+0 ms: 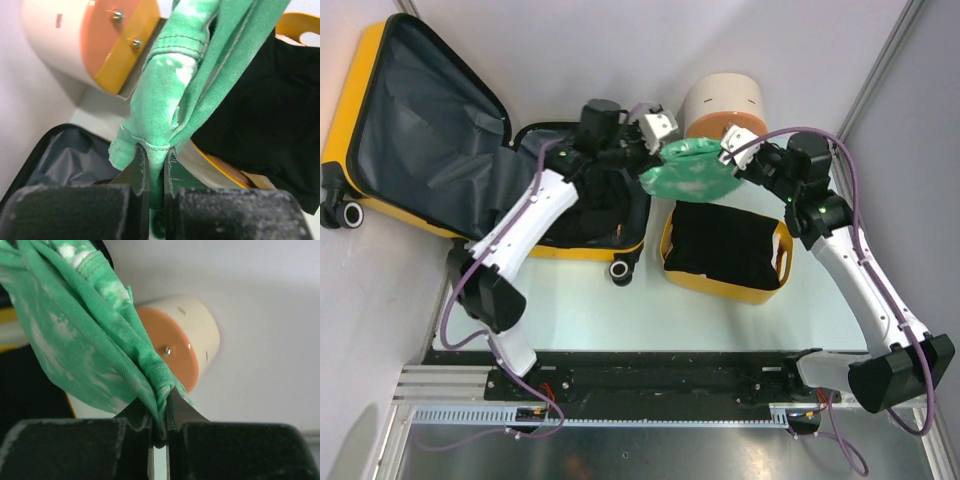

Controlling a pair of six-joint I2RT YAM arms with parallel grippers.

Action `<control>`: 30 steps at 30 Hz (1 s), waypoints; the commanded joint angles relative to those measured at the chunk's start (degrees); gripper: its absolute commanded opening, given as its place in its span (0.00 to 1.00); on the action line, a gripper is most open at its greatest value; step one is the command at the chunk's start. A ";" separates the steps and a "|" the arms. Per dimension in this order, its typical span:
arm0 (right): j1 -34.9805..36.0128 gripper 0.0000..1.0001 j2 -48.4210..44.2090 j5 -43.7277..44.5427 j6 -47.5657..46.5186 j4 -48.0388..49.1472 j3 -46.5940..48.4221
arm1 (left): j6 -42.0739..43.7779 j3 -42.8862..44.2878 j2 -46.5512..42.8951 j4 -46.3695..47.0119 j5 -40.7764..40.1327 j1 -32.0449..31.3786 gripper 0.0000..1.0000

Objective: Open, take out, and arrange the luggage

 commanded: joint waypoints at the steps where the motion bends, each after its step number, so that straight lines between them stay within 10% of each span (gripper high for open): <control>1: -2.17 0.00 -4.61 2.75 0.58 -0.49 -0.52 | 5.38 5.25 3.38 4.07 0.82 -3.06 0.00; 19: -11.93 0.00 -10.94 5.65 -1.36 -4.88 -3.33 | 3.72 18.26 13.32 6.00 -0.68 -8.08 0.00; 30: -11.93 0.00 -25.70 -2.26 0.14 -22.44 -16.69 | 6.43 -11.96 -0.99 7.05 6.71 -9.66 0.00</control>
